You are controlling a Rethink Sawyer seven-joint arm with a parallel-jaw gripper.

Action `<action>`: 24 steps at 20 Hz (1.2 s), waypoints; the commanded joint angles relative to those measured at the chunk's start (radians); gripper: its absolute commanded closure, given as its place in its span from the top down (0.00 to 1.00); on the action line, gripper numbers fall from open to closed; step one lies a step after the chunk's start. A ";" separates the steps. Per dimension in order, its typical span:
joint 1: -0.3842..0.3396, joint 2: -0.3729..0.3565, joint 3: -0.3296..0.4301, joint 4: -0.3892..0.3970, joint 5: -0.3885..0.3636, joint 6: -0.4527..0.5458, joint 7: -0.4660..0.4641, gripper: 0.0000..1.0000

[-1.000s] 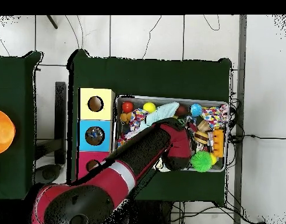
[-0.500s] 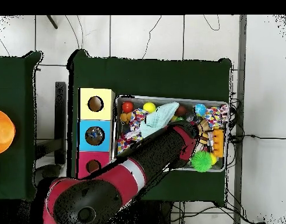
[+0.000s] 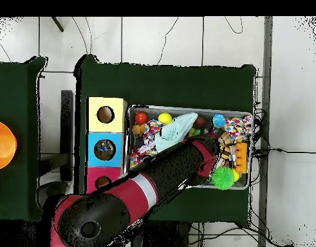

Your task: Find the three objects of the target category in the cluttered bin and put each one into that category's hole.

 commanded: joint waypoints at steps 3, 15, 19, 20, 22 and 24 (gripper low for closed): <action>-0.001 0.067 0.073 -0.021 0.064 -0.108 -0.208 0.00; 0.028 0.015 0.118 -0.032 -0.259 0.016 0.043 0.00; 0.051 -0.046 0.131 0.011 -0.330 0.020 0.123 0.00; 0.051 -0.067 0.131 0.031 -0.309 0.008 0.101 0.00; 0.048 -0.095 0.130 0.064 -0.247 -0.011 0.038 0.00; 0.046 -0.108 0.124 0.085 -0.213 -0.026 -0.003 0.00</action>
